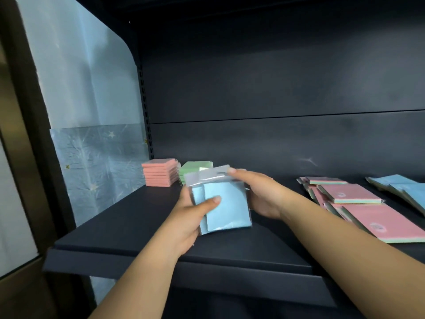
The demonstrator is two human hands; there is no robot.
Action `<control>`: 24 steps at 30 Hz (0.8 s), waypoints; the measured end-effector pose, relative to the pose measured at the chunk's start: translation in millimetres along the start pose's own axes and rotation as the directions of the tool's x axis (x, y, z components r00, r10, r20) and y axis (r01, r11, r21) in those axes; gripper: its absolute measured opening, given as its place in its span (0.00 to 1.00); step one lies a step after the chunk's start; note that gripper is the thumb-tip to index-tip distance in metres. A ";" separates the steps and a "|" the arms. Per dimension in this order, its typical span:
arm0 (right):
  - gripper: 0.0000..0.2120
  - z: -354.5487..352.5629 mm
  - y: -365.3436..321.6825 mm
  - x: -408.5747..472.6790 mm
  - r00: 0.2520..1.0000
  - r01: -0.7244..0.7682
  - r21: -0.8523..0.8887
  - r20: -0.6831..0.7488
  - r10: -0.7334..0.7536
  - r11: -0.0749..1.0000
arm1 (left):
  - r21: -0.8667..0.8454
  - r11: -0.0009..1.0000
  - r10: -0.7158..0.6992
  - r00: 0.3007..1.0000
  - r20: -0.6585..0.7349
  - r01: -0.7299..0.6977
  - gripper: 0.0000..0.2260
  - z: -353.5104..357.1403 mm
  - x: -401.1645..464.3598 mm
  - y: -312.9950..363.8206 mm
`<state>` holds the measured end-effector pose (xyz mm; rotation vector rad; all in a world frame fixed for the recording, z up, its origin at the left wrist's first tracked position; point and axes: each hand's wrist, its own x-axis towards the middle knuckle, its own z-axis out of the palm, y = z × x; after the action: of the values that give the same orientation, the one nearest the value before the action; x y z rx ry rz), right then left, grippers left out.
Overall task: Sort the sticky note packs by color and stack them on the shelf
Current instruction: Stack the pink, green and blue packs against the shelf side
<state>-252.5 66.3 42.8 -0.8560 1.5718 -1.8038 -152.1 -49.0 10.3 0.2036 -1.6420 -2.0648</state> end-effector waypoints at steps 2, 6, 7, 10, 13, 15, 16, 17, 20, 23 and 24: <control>0.07 -0.6 0.8 -0.3 1.000 0.027 0.001 -0.009 -0.027 1.000 | 0.118 0.993 0.024 0.998 0.062 -0.031 0.24 1.9 -1.6 -0.1; 0.05 0.2 4.5 0.1 0.980 0.181 -0.066 -0.069 -0.186 0.981 | 0.320 0.942 0.071 0.992 0.103 -0.101 0.26 6.7 0.0 6.5; 0.05 0.8 6.3 0.9 0.971 0.217 -0.073 -0.087 -0.223 0.974 | 0.340 0.934 0.079 0.992 0.095 -0.107 0.26 8.9 -0.4 7.0; 0.04 3.6 13.7 5.1 0.949 0.266 -0.119 -0.144 -0.281 0.957 | 0.343 0.936 0.078 0.996 0.034 -0.085 0.26 14.6 -3.9 2.2; 0.05 9.1 18.4 9.9 0.923 0.306 -0.172 -0.189 -0.336 0.936 | 0.359 0.930 0.086 0.996 -0.013 -0.075 0.31 18.1 -5.3 0.0; 0.05 11.9 19.6 11.7 0.896 0.342 -0.216 -0.217 -0.387 0.915 | 0.365 0.928 0.089 0.996 -0.025 -0.074 0.30 19.2 -2.9 -0.4; 0.05 12.6 20.3 12.3 0.889 0.349 -0.240 -0.222 -0.401 0.906 | 0.366 0.928 0.088 0.996 -0.028 -0.071 0.29 19.5 -1.8 -1.2; 0.05 12.9 21.6 12.9 0.894 0.344 -0.259 -0.202 -0.399 0.903 | 0.363 0.930 0.076 0.997 -0.031 -0.060 0.27 19.8 -0.9 -2.7; 0.13 13.5 19.7 11.7 0.966 0.218 -0.185 -0.101 -0.239 0.958 | 0.343 0.939 0.030 0.999 -0.035 -0.016 0.23 17.8 1.9 -7.8; 0.21 0.1 2.2 12.8 0.961 0.088 0.026 -0.264 -0.078 0.996 | 0.282 0.959 0.017 0.999 -0.029 -0.008 0.23 16.2 3.0 -7.8; 0.20 -11.0 -2.0 15.1 0.918 0.092 -0.091 -0.377 -0.120 0.992 | 0.259 0.966 0.017 0.999 -0.033 -0.008 0.23 15.8 3.2 -7.9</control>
<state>-270.6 61.5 45.1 -0.6564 1.8711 -2.1005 -163.5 -35.5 7.6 0.3141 -1.8842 -1.8211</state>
